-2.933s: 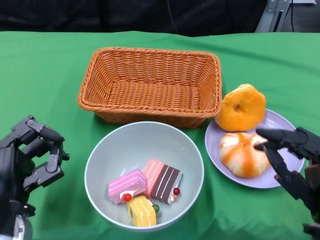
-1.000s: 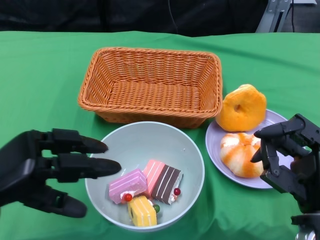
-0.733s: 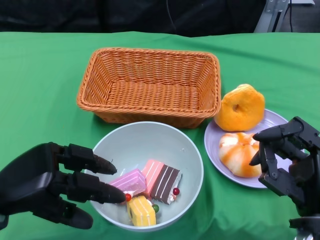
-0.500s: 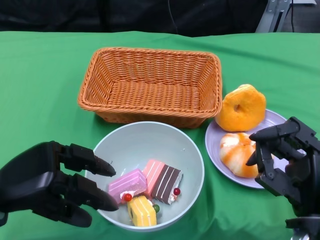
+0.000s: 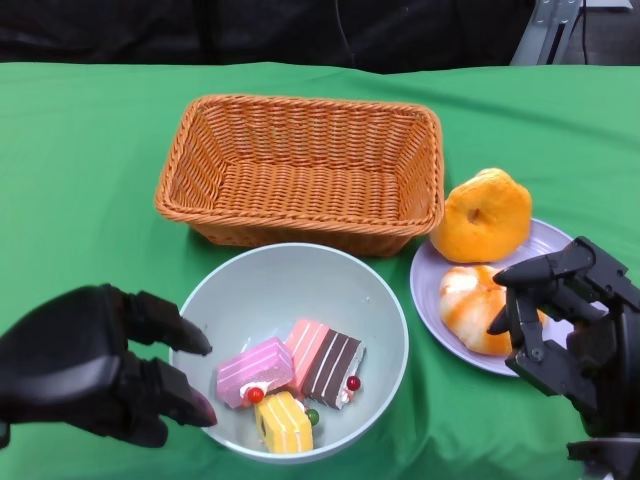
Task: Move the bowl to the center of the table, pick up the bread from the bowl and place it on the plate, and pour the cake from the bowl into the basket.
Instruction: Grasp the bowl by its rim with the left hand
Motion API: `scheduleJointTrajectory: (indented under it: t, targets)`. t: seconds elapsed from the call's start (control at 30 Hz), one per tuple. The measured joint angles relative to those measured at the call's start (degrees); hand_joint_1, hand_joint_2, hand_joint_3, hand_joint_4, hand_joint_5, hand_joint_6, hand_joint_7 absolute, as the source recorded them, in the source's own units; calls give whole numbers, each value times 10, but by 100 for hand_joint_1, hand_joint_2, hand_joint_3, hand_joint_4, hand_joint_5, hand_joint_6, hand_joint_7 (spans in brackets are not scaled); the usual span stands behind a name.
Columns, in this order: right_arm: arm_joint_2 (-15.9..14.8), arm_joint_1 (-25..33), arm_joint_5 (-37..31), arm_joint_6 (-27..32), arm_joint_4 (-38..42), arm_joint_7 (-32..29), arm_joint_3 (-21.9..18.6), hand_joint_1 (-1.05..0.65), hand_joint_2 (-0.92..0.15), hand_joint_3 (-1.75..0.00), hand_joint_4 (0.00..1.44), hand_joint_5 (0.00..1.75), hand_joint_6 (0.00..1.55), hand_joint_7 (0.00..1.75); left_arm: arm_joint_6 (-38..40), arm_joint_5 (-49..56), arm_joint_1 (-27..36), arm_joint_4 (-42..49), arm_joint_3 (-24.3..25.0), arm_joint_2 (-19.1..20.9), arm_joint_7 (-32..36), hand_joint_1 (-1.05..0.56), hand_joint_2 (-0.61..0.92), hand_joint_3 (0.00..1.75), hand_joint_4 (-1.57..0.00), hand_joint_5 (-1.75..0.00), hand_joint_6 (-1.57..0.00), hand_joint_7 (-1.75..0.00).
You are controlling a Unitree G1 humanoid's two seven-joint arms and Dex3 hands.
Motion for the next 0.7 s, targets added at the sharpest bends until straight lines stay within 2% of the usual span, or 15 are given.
scheduleJointTrajectory:
  t: [0.17, 0.4, 0.7]
  targets:
    - [5, 8, 0, 1, -9, 0, 5, -7, -61, -98, 85, 155, 81, 115, 64, 9, 11, -31, -50, 16, 31, -46, 69, 0, -97, -7, -102, 0]
    - [11, 15, -11, 1, -19, -4, 14, -8, -59, -102, 87, 155, 82, 115, 140, 3, 34, -69, -98, 29, 33, -46, 73, 1, -93, -2, -94, 0]
    - [12, 20, -12, 0, -28, -3, 22, -9, -57, -103, 87, 158, 82, 113, 223, -27, 61, -122, -131, 43, -23, -49, 75, 1, -88, 0, -89, 0]
